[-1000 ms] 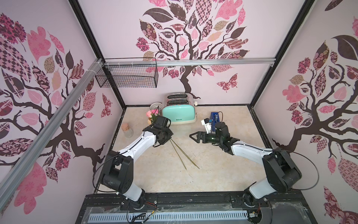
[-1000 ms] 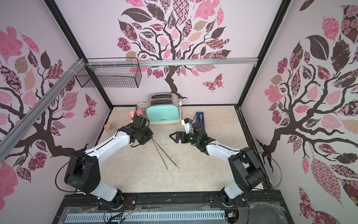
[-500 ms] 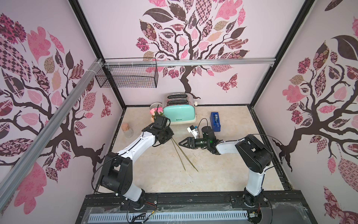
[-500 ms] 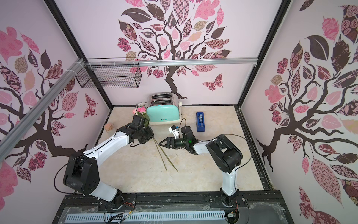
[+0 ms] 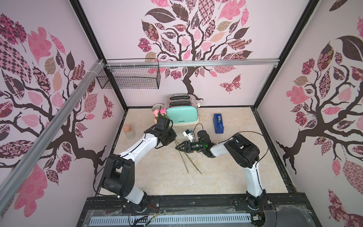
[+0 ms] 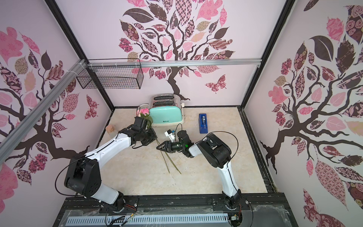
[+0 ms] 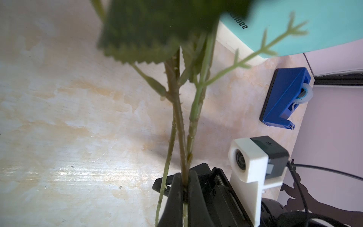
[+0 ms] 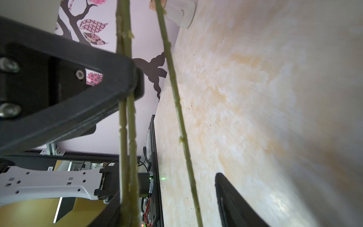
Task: Wrap bouquets with tape
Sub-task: Pick up the unwrapped bouquet from the center of the board.
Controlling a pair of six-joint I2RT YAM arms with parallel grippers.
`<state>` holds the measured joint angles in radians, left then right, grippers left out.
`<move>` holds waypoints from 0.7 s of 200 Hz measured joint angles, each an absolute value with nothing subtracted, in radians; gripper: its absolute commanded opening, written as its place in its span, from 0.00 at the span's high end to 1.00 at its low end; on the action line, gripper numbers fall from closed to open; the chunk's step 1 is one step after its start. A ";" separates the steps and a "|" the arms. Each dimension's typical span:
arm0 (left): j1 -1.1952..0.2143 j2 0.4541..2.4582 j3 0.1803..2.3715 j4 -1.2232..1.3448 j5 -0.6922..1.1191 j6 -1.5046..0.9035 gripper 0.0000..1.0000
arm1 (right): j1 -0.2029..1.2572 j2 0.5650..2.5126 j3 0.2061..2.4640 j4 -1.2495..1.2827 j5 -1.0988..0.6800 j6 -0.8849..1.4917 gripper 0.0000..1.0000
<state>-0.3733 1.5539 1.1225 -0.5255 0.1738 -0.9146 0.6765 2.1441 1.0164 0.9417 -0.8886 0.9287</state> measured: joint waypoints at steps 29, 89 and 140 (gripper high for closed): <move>-0.373 1.555 1.122 -0.524 0.181 -0.914 1.00 | 0.685 2.199 1.023 1.052 -0.924 1.006 0.44; -0.373 1.568 1.122 -0.524 0.185 -0.911 1.00 | 0.693 2.214 1.023 1.127 -0.949 1.055 0.64; -0.373 1.570 1.122 -0.523 0.177 -0.900 1.00 | 0.693 2.213 1.023 1.127 -0.947 1.039 0.79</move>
